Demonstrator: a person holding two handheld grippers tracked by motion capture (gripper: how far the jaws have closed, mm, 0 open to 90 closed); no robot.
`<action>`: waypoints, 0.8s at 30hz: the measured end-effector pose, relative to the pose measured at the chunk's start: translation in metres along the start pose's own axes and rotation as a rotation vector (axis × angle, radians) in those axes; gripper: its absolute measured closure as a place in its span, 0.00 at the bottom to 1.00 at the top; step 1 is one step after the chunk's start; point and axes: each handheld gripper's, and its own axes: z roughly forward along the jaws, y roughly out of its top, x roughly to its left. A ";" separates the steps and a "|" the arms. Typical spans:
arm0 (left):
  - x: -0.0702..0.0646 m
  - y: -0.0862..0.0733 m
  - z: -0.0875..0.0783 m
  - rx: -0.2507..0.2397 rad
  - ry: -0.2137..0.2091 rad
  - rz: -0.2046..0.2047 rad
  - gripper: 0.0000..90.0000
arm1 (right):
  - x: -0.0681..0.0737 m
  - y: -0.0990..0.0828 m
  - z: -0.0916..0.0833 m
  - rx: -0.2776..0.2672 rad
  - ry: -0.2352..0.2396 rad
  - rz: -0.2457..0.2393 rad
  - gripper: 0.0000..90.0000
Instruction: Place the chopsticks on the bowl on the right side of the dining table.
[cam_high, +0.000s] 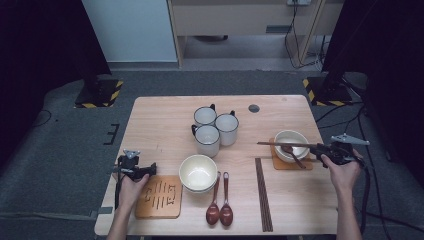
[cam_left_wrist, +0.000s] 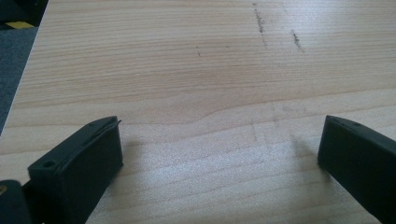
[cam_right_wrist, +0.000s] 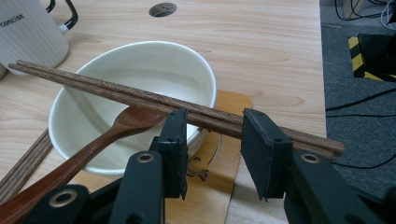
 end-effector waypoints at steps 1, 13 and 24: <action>0.000 0.000 0.000 0.000 0.000 0.000 0.00 | 0.000 0.000 0.000 0.000 0.002 0.001 0.68; 0.000 0.000 0.000 0.000 0.000 0.000 0.00 | -0.001 0.001 0.001 -0.005 0.007 0.009 0.67; 0.000 0.000 0.000 0.000 0.000 0.000 0.00 | 0.006 0.009 -0.008 -0.059 0.036 0.005 0.65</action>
